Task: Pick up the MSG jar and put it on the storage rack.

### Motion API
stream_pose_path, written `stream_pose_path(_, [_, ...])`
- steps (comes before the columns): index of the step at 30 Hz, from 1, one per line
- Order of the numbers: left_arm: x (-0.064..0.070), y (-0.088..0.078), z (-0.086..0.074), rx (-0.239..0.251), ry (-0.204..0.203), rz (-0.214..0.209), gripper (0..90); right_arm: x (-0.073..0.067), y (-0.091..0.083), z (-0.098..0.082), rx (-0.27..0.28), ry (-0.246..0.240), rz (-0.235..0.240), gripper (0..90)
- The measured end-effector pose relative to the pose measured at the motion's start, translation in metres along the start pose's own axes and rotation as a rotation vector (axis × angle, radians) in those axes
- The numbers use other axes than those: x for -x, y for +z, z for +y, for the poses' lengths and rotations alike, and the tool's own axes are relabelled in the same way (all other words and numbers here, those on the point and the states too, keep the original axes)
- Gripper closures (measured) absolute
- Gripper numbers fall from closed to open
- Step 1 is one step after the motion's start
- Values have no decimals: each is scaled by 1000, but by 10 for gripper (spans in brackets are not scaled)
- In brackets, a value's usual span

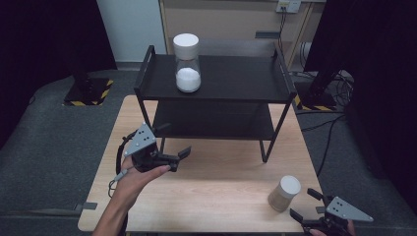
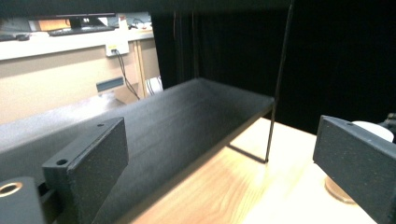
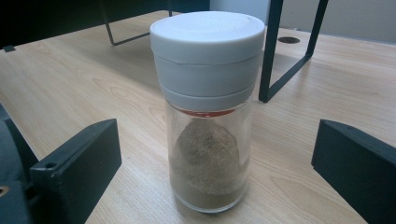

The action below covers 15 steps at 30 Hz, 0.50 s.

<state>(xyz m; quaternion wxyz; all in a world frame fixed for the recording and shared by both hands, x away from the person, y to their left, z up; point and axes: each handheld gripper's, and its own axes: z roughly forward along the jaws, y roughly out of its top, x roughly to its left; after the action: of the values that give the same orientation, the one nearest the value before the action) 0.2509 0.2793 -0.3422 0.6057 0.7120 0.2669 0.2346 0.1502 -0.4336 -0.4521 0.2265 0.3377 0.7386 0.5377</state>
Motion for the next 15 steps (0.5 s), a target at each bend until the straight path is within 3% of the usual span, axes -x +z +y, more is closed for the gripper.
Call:
stream_pose_path(7, [6, -5, -26, -3, -29, 9, 28, -1, 0, 1, 1, -2, 0, 21])
stream_pose_path(15, [15, -15, -50, -13, -28, 36, 28, -1, 1, 1, -2, -3, 1, 21])
